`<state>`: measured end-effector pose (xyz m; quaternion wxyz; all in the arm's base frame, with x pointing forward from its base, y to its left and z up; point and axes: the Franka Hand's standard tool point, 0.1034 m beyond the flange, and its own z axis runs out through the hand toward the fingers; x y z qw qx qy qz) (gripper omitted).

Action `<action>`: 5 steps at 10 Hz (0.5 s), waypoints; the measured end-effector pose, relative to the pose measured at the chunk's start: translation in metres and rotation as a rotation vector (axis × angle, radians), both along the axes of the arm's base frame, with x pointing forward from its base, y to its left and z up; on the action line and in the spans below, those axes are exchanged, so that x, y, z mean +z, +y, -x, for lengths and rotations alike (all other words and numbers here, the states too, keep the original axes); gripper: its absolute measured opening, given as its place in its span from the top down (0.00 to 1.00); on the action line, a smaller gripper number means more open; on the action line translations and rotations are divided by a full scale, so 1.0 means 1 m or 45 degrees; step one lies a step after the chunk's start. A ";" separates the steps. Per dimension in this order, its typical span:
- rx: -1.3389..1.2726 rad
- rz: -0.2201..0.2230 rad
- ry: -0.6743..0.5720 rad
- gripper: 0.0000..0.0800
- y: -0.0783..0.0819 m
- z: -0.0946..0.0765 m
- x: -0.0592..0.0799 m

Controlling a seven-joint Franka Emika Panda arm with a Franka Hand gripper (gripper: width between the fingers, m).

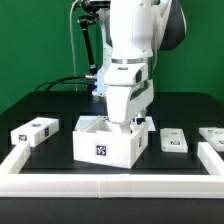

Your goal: Assemble cabinet

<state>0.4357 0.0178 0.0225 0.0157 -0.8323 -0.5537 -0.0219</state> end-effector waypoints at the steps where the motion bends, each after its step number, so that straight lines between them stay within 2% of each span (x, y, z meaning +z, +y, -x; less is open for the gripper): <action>1: -0.007 0.000 0.000 0.14 -0.002 0.000 0.000; 2: -0.007 0.000 0.000 0.31 -0.002 0.000 0.000; 3: -0.008 0.000 0.001 0.54 -0.002 0.000 0.000; 4: -0.008 0.000 0.001 0.54 -0.002 0.000 0.000; 5: -0.008 0.000 0.001 0.71 -0.002 0.000 0.000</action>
Offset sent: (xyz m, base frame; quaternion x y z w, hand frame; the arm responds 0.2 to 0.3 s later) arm 0.0000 0.0000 0.0000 0.0000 0.0000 0.0000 1.0000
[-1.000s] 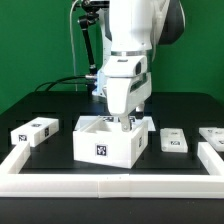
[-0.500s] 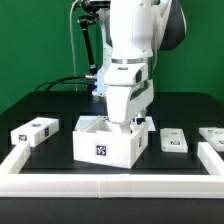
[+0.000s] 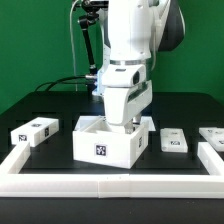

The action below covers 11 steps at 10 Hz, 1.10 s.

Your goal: Assemble cabinet

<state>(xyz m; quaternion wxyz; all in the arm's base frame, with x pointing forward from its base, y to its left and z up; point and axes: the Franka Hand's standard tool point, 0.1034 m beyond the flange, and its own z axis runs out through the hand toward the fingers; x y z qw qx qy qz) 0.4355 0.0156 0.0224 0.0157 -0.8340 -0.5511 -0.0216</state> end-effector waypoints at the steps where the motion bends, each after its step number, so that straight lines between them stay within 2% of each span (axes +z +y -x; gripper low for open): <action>1: 0.000 0.000 0.000 0.91 0.000 0.000 0.000; 2: 0.000 0.000 0.000 0.91 0.000 0.000 0.000; 3: 0.000 0.000 0.000 0.96 0.000 0.000 0.000; 8: 0.000 0.000 0.000 0.96 0.000 0.000 0.000; 9: 0.066 0.004 0.006 0.96 -0.002 0.000 0.000; 11: 0.293 0.019 0.025 0.96 -0.012 -0.013 0.000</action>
Offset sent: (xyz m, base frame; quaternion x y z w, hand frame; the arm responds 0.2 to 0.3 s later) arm 0.0000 0.0000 0.0000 0.0000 0.0000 0.0000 1.0000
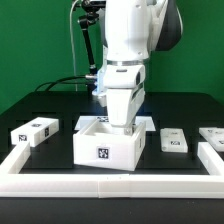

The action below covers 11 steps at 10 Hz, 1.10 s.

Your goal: Assemble cabinet

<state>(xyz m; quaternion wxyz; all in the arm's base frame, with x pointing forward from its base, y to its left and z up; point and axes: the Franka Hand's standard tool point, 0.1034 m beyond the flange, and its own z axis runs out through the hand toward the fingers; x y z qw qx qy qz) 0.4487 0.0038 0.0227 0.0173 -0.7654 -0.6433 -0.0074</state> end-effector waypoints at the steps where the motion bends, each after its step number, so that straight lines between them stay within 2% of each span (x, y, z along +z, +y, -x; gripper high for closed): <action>1: 0.077 0.010 -0.014 0.96 0.002 -0.008 0.000; 7: 0.130 0.019 -0.020 0.96 0.007 -0.015 0.000; 9: 0.178 0.010 -0.031 0.96 0.023 -0.033 0.000; 11: 0.205 0.000 -0.039 0.96 0.045 -0.044 0.000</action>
Offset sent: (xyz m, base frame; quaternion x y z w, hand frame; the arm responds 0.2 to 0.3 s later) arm 0.0000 0.0000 0.0000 0.0000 0.0000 0.0000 1.0000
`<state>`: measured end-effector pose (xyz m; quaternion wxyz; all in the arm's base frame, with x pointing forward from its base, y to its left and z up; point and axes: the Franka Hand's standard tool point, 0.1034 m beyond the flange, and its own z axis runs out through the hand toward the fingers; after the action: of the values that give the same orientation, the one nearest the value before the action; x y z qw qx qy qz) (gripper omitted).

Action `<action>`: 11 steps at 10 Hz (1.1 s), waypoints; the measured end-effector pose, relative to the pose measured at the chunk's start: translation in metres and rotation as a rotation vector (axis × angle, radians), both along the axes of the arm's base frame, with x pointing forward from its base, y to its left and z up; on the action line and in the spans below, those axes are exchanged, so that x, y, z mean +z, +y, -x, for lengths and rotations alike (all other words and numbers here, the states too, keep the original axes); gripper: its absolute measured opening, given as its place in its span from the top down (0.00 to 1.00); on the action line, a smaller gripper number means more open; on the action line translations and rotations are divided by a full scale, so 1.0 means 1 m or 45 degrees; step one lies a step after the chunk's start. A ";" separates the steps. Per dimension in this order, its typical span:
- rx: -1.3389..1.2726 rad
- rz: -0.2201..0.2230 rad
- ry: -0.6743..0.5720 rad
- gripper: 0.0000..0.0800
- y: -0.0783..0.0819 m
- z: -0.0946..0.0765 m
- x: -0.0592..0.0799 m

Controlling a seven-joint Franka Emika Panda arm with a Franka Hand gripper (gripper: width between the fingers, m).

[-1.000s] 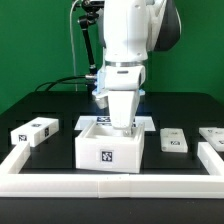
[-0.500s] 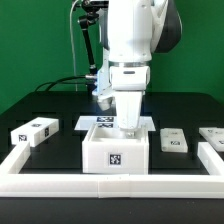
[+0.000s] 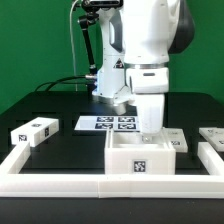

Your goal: Assemble cabinet

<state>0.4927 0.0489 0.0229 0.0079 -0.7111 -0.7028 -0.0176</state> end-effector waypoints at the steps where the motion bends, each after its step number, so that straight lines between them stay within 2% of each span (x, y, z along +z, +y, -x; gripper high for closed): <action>1: 0.006 -0.004 -0.004 0.96 0.010 -0.005 0.000; 6: -0.012 -0.012 0.010 0.96 0.059 -0.024 0.001; 11: -0.090 -0.006 0.023 0.96 0.061 -0.027 0.000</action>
Offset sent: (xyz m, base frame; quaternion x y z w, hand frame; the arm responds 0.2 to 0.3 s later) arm 0.0210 0.0418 -0.0005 0.0134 -0.0103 -0.0091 0.9998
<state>0.5194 0.1103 0.0232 0.0152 -0.7357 -0.6770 -0.0130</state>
